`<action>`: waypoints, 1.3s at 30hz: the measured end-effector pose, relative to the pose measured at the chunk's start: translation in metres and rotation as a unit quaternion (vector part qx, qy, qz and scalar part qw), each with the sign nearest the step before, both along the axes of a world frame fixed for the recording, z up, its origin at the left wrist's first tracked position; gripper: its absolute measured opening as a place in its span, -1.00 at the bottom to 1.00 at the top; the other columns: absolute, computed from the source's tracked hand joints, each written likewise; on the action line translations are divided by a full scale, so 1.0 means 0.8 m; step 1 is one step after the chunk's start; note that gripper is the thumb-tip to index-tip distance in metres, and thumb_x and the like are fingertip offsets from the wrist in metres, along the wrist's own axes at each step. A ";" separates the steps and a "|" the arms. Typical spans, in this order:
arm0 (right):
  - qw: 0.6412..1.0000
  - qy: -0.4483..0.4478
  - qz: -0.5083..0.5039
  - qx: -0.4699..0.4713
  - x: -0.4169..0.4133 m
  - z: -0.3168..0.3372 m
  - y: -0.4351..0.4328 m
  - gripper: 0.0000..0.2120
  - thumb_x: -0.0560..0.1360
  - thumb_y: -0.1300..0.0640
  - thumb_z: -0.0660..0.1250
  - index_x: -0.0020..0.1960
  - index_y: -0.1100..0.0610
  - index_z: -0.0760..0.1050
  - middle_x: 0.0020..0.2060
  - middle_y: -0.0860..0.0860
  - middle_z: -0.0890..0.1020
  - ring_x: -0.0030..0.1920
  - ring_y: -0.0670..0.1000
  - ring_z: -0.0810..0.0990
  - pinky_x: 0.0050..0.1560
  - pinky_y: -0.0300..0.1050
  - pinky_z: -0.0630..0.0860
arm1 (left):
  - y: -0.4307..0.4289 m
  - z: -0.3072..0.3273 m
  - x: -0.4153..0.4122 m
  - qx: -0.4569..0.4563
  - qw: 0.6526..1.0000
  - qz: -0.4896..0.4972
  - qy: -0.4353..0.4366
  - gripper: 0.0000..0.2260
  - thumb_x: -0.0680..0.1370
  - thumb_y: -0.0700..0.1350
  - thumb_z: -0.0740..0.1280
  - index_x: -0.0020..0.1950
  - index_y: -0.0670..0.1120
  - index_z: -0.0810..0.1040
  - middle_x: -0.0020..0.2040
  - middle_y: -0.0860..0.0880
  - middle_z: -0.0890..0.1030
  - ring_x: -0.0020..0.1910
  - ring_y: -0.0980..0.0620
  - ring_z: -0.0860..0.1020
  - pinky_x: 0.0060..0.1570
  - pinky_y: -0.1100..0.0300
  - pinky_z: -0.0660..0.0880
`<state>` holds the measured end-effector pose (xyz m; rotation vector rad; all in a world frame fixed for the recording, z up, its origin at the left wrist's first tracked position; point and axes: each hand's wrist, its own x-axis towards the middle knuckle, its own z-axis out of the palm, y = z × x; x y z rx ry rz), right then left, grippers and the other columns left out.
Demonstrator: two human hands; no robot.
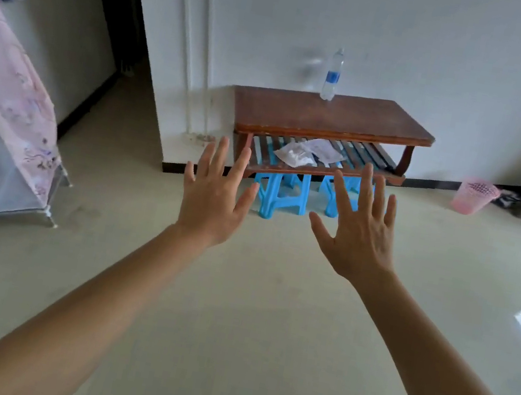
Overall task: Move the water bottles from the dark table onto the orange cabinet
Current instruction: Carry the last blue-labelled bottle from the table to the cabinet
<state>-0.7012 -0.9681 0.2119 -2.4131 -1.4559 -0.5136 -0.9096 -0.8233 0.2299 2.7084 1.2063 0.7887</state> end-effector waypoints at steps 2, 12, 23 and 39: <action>0.999 0.016 -0.032 0.021 0.055 0.006 0.020 -0.22 0.56 -0.41 -0.03 0.67 -0.08 -0.08 0.64 0.16 -0.15 0.63 0.29 -0.08 0.57 0.34 -0.01 | 0.038 0.006 0.072 -0.007 0.999 -0.029 0.014 -0.41 0.64 0.27 -0.08 0.63 0.06 0.07 0.65 -0.11 -0.04 0.61 -0.13 -0.07 0.50 -0.32 0.04; 0.994 0.026 -0.085 0.061 0.342 -0.030 0.152 -0.19 0.54 -0.42 -0.04 0.66 -0.08 -0.15 0.64 0.19 -0.16 0.62 0.29 -0.11 0.57 0.36 -0.05 | 0.196 -0.031 0.377 0.013 0.994 -0.099 0.045 -0.42 0.65 0.24 -0.04 0.62 0.02 0.13 0.64 -0.15 0.02 0.61 -0.17 0.00 0.48 -0.35 0.05; 0.998 0.042 -0.036 0.023 0.642 -0.002 0.414 -0.18 0.58 -0.36 0.14 0.67 -0.08 -0.14 0.64 0.17 -0.20 0.62 0.28 -0.20 0.54 0.32 -0.24 | 0.415 0.000 0.660 0.022 0.997 -0.052 0.050 -0.42 0.66 0.21 0.04 0.62 -0.01 0.10 0.63 -0.18 0.02 0.60 -0.20 0.02 0.46 -0.35 0.07; 0.999 0.037 -0.003 -0.027 0.975 -0.028 0.835 0.01 0.52 -0.20 0.37 0.64 -0.11 -0.30 0.60 0.16 -0.35 0.59 0.31 -0.33 0.54 0.36 -0.25 | 0.844 -0.043 0.954 -0.042 0.996 -0.002 0.077 -0.36 0.64 0.27 -0.01 0.64 -0.01 -0.02 0.64 -0.14 -0.08 0.61 -0.15 -0.06 0.50 -0.32 0.01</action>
